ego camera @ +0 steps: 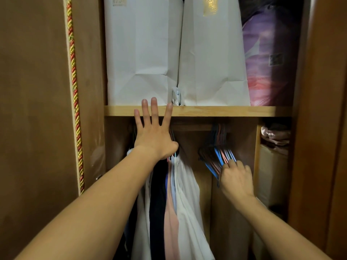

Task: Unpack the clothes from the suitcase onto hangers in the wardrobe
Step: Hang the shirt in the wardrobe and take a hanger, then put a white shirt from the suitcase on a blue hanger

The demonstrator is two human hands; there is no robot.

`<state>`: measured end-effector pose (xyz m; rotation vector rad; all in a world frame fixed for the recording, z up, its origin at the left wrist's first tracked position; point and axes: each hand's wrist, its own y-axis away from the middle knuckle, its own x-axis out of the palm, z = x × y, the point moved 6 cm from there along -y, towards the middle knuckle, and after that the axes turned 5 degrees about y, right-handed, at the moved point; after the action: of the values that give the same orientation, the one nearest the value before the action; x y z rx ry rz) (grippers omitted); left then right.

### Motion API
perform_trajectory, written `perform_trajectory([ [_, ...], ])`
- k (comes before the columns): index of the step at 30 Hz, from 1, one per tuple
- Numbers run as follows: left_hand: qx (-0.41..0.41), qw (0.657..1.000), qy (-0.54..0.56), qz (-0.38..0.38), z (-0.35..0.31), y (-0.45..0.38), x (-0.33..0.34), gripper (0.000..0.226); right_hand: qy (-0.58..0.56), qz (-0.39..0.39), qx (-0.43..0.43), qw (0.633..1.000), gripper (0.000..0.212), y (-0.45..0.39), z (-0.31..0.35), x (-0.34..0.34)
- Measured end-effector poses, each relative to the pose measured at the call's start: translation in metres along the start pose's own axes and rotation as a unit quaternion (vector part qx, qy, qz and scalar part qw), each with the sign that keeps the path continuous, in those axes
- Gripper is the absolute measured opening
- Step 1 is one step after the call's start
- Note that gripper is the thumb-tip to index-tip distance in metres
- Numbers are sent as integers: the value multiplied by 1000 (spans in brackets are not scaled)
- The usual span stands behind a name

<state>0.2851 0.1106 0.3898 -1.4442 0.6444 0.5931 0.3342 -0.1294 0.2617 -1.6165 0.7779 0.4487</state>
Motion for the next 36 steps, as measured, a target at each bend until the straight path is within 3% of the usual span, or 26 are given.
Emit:
perform_trajectory([
  [7,3,1000,6,-14,3,-2,3,101,-57,-23,-5,998,31,-2,17,-22],
  [12,2,1000,12,-24,2,-3,3,97,-71,19,-9,997,19,10,21,-36],
  [17,-21,999,3,-38,-3,2,0,104,-109,-29,-30,993,41,89,11,-29],
  [20,-57,985,130,-94,-40,28,7,104,-174,-44,-26,983,22,168,-17,-12],
  [22,-61,946,307,-88,-93,76,39,95,-193,-41,-7,980,5,233,-42,-1],
  [25,-95,858,504,-11,-172,197,119,81,-217,22,13,976,20,354,-77,8],
  [28,-46,844,524,104,-238,338,191,66,-223,142,42,963,21,505,-113,-2],
  [32,111,734,522,421,-329,505,240,57,-223,274,167,920,35,672,-183,-32],
  [35,281,669,437,532,-379,611,263,48,-219,361,235,876,10,770,-217,-50],
  [36,317,643,414,561,-392,638,268,45,-229,383,252,859,10,799,-224,-52],
])
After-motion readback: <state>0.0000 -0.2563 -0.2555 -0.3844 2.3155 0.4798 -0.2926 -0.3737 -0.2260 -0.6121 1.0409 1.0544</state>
